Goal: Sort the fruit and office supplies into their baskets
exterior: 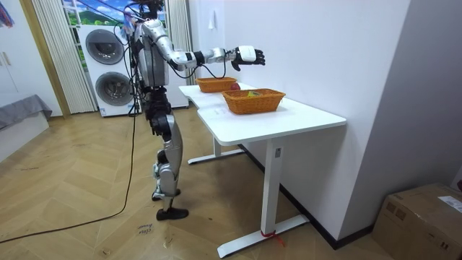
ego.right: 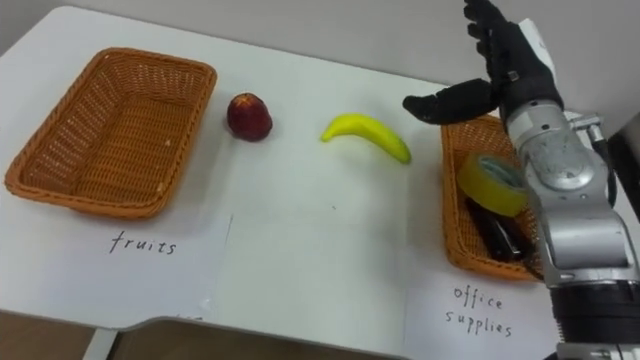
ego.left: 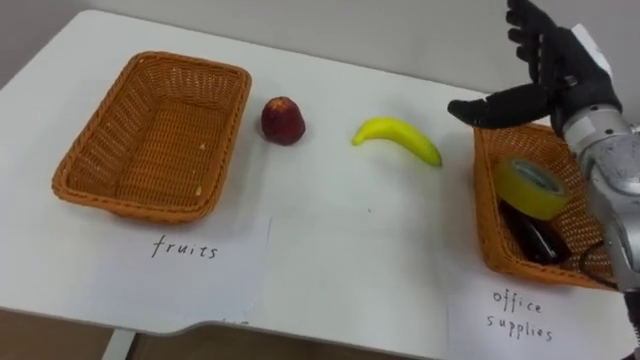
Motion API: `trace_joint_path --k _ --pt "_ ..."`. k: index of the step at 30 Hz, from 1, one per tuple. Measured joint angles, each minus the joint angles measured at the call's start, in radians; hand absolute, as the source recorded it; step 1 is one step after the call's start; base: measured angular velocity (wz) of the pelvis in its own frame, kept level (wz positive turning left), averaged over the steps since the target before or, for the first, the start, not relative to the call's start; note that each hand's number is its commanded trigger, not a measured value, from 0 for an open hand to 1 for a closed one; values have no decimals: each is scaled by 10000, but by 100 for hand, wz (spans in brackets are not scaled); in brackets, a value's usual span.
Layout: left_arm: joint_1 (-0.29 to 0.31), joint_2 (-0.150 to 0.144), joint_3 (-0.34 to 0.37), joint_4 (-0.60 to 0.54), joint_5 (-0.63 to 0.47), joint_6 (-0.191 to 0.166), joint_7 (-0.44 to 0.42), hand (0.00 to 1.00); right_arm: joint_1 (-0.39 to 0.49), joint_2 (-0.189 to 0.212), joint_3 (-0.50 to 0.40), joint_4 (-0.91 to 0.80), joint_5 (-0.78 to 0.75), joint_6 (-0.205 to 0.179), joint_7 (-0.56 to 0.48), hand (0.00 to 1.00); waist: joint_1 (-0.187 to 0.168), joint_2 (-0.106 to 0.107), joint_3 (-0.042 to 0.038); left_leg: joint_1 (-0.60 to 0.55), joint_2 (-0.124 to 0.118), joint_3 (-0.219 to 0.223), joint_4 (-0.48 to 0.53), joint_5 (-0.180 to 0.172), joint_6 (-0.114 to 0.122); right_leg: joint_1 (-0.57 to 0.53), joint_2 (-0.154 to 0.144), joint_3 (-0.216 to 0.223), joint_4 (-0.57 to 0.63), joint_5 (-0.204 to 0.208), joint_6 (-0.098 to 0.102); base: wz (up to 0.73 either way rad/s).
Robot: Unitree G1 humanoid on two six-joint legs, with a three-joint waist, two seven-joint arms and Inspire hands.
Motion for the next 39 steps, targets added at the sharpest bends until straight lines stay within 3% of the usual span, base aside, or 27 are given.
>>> trace_joint_path --k 2,5,7,13,22,27,30,39 --pt "-17 74 6 -44 -5 -1 15 0 -12 -238 276 0 -14 1 1 0 19 -158 1 -117 -14 -72 32 5 2 -81 -17 -45 2 0 0 10" --pt "-85 299 -10 -64 -6 1 15 0 -139 -247 506 22 2 -1 -10 0 3 -416 -19 -240 -29 -169 137 10 4 -89 -34 -164 -20 0 0 12" --pt "-227 457 -19 -124 -7 -12 15 0 -448 -256 650 307 -5 -4 -13 0 11 -527 10 -290 -38 -217 195 9 4 -122 -39 -209 -31 0 0 10" --pt "-320 685 -127 -216 2 -67 12 0 -1145 -270 1182 1231 18 -79 -119 0 86 -556 13 -300 -70 -346 200 7 7 -38 -62 -413 -42 3 4 6" --pt "-317 746 -123 -217 -2 150 -12 0 -1189 -482 2104 2089 -47 -46 23 0 722 -646 -8 -455 -51 -373 209 10 -8 -198 -46 -457 -49 12 -12 0" --pt "-406 827 -151 -211 -9 195 -209 0 -1440 -710 2742 2314 -108 -30 51 0 870 -788 88 -820 -66 -377 374 12 -6 -471 -62 -453 -44 25 -22 1" --pt "-446 830 -247 -204 -12 201 -230 0 -1606 -805 3065 2406 -105 -35 11 0 899 -753 121 -867 -63 -381 391 12 -6 -492 -59 -456 -54 32 -23 2" --pt "-660 833 -455 -341 -20 -16 -167 0 -1879 -1022 3368 3223 -154 -106 -21 0 1086 -750 126 -1285 -57 -466 473 10 -8 -797 -50 -582 -38 54 -52 2"
